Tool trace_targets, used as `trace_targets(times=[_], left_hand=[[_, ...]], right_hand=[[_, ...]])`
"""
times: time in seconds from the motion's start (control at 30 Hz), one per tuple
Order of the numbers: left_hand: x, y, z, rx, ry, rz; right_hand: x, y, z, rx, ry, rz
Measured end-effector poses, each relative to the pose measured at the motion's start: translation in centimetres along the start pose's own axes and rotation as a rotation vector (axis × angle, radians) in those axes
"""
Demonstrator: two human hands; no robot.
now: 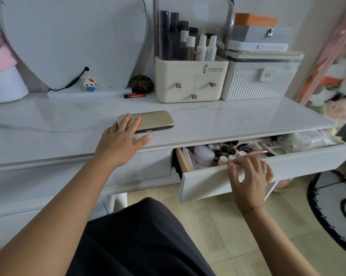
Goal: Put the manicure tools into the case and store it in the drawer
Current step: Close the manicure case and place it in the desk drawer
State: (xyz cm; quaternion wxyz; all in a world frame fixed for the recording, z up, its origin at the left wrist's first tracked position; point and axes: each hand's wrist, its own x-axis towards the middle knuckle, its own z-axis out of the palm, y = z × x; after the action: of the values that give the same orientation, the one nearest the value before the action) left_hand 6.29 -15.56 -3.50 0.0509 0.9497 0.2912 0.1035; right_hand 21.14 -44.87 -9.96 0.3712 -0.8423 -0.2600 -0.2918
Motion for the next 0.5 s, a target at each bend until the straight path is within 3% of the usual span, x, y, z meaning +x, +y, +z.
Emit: trace_targets(times=[0.2, 0.5], left_hand=[[0.0, 0.0, 0.0, 0.001, 0.006, 0.004], [0.0, 0.1, -0.1, 0.003, 0.014, 0.006]], right_hand=[[-0.8, 0.0, -1.8, 0.037, 0.024, 0.101], [-1.9, 0.4, -6.2, 0.012, -0.020, 0.079]])
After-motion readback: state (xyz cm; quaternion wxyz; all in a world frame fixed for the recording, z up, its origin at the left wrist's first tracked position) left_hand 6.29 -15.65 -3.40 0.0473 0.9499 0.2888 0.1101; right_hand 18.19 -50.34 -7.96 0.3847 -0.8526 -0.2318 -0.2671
